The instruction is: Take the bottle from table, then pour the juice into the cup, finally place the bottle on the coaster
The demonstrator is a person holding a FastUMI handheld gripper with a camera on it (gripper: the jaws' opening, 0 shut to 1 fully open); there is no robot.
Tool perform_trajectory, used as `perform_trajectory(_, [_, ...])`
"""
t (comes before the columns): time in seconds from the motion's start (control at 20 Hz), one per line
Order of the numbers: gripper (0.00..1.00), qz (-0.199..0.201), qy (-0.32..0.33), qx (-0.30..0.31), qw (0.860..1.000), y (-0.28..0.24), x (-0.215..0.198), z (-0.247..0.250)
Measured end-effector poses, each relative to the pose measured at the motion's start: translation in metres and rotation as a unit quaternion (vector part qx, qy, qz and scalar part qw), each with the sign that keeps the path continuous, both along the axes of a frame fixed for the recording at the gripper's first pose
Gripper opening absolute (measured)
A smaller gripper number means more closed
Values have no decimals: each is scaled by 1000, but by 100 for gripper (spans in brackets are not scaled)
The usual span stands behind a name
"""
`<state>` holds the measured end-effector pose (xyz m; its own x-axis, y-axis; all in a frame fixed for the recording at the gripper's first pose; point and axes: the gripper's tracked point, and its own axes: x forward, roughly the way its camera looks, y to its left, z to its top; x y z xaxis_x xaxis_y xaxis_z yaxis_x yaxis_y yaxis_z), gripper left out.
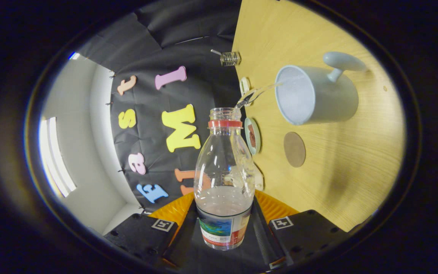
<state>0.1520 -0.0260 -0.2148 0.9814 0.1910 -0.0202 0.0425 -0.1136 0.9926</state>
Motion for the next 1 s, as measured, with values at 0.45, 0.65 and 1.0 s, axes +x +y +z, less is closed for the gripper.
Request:
perform_trajectory(0.45, [77, 2, 4, 11, 1000, 3, 2, 0])
perform_trajectory(0.65, [78, 3, 5, 19, 1000, 4, 2, 2])
perform_trajectory(1.0, [77, 2, 12, 31, 999, 6, 1, 4])
